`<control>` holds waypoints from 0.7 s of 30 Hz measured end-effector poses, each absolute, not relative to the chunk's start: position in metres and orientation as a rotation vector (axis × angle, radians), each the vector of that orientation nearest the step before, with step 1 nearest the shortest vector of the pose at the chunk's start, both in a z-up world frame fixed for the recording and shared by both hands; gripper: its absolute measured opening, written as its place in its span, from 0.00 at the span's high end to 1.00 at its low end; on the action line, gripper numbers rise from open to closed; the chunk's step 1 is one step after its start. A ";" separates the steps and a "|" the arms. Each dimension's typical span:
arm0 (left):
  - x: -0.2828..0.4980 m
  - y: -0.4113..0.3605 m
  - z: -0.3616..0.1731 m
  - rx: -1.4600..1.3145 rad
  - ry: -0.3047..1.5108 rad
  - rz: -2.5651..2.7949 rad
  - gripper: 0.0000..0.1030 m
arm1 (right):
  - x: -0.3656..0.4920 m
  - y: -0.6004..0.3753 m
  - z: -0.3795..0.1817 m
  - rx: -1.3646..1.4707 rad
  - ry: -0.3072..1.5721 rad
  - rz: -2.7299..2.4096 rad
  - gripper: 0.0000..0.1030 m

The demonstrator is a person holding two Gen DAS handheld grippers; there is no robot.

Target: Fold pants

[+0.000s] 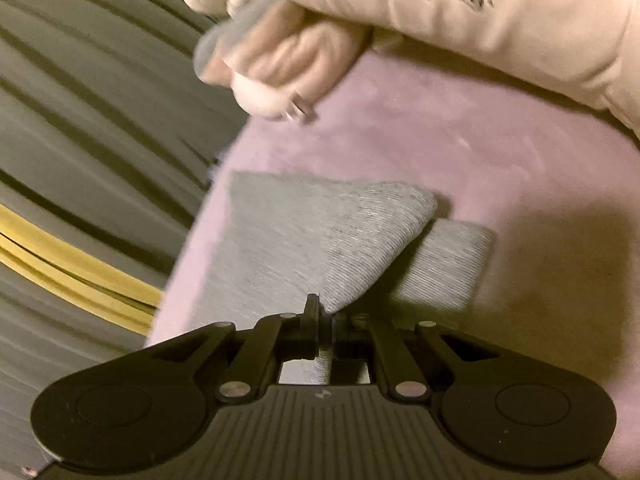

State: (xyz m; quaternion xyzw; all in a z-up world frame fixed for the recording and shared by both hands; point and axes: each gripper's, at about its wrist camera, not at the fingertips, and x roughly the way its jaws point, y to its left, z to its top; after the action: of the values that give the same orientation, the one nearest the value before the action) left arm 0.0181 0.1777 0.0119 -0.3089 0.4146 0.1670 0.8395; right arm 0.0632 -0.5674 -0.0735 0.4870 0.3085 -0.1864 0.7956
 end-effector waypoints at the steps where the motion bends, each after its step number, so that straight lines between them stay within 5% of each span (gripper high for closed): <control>1: 0.022 0.182 0.010 -0.642 0.870 0.370 0.60 | 0.066 -0.567 -0.077 1.060 0.673 -0.389 0.91; 4: 0.033 0.194 0.002 -0.678 0.859 0.393 0.41 | 0.077 -0.568 -0.085 1.097 0.687 -0.356 0.84; 8: 0.039 0.207 -0.006 -0.782 0.818 0.414 0.39 | 0.082 -0.577 -0.091 1.167 0.626 -0.340 0.68; 12: 0.033 0.219 -0.007 -0.808 0.797 0.422 0.41 | 0.087 -0.582 -0.096 1.228 0.602 -0.334 0.65; 13: 0.030 0.222 -0.005 -0.804 0.795 0.419 0.47 | 0.087 -0.581 -0.095 1.216 0.599 -0.340 0.69; 14: 0.028 0.223 -0.004 -0.793 0.793 0.425 0.53 | 0.089 -0.580 -0.092 1.182 0.611 -0.359 0.90; 16: 0.030 0.225 -0.001 -0.753 0.803 0.443 0.81 | 0.084 -0.576 -0.078 1.114 0.630 -0.378 0.95; 21: 0.019 0.232 0.005 -0.760 0.772 0.429 0.86 | 0.067 -0.564 -0.034 0.959 0.557 -0.356 0.95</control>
State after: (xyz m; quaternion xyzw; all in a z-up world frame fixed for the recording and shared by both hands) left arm 0.0193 0.2319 0.0053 -0.3588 0.3645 0.2024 0.8351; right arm 0.0674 -0.5639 -0.0337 0.4527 0.2629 -0.1680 0.8353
